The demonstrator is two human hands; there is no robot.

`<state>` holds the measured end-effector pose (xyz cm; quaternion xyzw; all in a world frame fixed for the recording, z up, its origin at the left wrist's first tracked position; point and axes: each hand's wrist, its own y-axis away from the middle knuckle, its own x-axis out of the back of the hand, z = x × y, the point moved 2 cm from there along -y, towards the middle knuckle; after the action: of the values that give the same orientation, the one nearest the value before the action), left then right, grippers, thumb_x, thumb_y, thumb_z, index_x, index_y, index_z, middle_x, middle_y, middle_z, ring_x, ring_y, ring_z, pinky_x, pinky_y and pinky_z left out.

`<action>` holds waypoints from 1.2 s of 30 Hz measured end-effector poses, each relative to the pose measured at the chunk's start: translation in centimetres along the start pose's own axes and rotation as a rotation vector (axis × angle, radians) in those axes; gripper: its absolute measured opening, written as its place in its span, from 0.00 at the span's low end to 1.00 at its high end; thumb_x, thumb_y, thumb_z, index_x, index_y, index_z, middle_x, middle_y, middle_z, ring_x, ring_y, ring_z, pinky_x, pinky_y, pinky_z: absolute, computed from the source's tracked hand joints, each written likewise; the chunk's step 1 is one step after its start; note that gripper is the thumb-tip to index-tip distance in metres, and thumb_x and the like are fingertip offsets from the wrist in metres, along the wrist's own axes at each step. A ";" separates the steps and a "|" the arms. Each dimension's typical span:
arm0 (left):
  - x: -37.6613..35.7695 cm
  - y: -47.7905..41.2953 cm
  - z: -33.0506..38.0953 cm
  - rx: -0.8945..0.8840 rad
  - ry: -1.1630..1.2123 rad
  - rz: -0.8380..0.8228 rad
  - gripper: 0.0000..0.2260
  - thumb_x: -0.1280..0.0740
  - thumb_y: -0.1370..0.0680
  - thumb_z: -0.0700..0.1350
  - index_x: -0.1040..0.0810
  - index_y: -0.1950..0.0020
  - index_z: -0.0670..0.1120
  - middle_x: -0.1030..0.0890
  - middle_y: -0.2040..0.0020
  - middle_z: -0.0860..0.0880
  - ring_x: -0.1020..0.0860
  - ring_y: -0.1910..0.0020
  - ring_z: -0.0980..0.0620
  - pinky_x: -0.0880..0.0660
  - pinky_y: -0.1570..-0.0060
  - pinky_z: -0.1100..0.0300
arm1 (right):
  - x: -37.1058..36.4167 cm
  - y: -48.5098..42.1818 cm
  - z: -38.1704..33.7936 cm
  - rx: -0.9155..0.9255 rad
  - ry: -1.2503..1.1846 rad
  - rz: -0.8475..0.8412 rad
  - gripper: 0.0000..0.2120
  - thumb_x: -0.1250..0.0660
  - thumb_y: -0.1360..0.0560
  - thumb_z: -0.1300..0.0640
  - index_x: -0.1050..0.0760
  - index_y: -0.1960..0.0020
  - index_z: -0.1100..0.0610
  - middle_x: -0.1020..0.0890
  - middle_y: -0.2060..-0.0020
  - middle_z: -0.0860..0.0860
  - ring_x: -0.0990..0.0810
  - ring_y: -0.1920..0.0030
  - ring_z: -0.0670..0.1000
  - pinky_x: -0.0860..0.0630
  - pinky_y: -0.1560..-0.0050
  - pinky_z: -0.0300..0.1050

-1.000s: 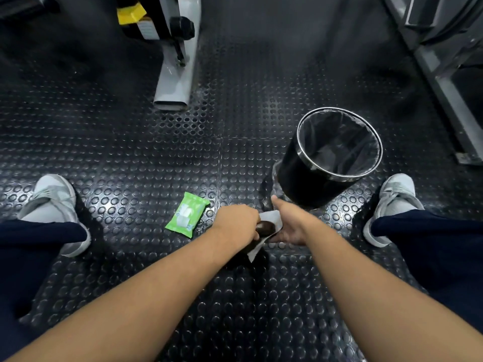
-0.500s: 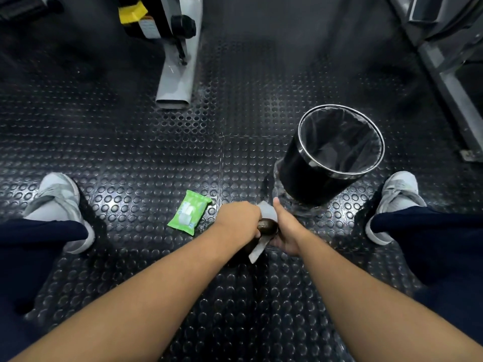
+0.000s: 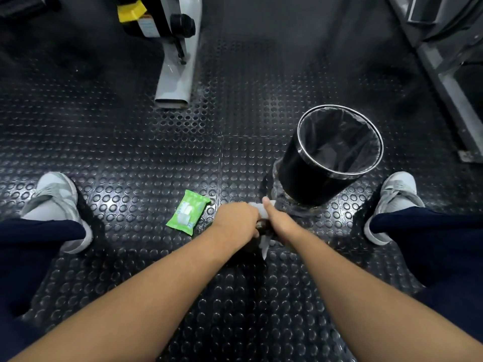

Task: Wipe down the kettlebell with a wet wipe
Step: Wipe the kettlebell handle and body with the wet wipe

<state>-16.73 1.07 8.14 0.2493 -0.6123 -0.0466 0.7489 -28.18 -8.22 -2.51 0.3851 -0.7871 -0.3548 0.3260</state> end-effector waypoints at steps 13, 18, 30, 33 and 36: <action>-1.4 1.0 -0.9 -0.071 0.060 0.037 0.12 0.32 0.21 0.43 0.19 0.38 0.47 0.17 0.46 0.45 0.18 0.48 0.42 0.31 0.58 0.56 | 1.0 4.1 -9.0 0.017 0.642 -0.167 0.38 0.51 0.19 0.29 0.26 0.27 0.57 0.25 0.28 0.59 0.22 0.34 0.62 0.26 0.38 0.55; -0.9 1.1 -0.8 -0.072 0.087 0.034 0.12 0.34 0.21 0.41 0.18 0.39 0.47 0.16 0.45 0.46 0.18 0.46 0.43 0.32 0.56 0.56 | -0.1 2.9 -6.9 0.009 0.545 -0.164 0.37 0.48 0.20 0.28 0.23 0.30 0.57 0.21 0.32 0.54 0.23 0.41 0.53 0.28 0.43 0.42; -0.9 0.7 -0.9 -0.037 0.069 0.011 0.15 0.32 0.21 0.42 0.20 0.34 0.49 0.17 0.43 0.45 0.18 0.45 0.41 0.24 0.52 0.52 | 0.9 3.1 -9.9 -0.084 0.640 -0.313 0.30 0.48 0.20 0.28 0.25 0.47 0.53 0.22 0.45 0.59 0.21 0.46 0.59 0.23 0.45 0.54; -1.2 0.5 -0.9 -0.014 0.058 0.007 0.12 0.31 0.22 0.43 0.17 0.39 0.49 0.17 0.42 0.45 0.18 0.46 0.42 0.22 0.50 0.52 | -0.3 2.6 -8.6 -0.083 0.631 -0.306 0.37 0.49 0.19 0.29 0.28 0.26 0.55 0.25 0.28 0.56 0.24 0.31 0.59 0.31 0.27 0.58; -1.2 0.5 -0.8 -0.015 0.066 0.007 0.11 0.31 0.22 0.43 0.17 0.40 0.49 0.17 0.44 0.46 0.18 0.47 0.43 0.23 0.51 0.53 | -0.3 2.8 -8.7 -0.087 0.652 -0.313 0.34 0.49 0.18 0.30 0.24 0.33 0.57 0.19 0.38 0.56 0.18 0.43 0.56 0.24 0.36 0.53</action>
<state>-16.38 2.22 7.21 0.2430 -0.5876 -0.0403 0.7708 -22.22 -9.39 4.38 0.5795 -0.5573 -0.2921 0.5179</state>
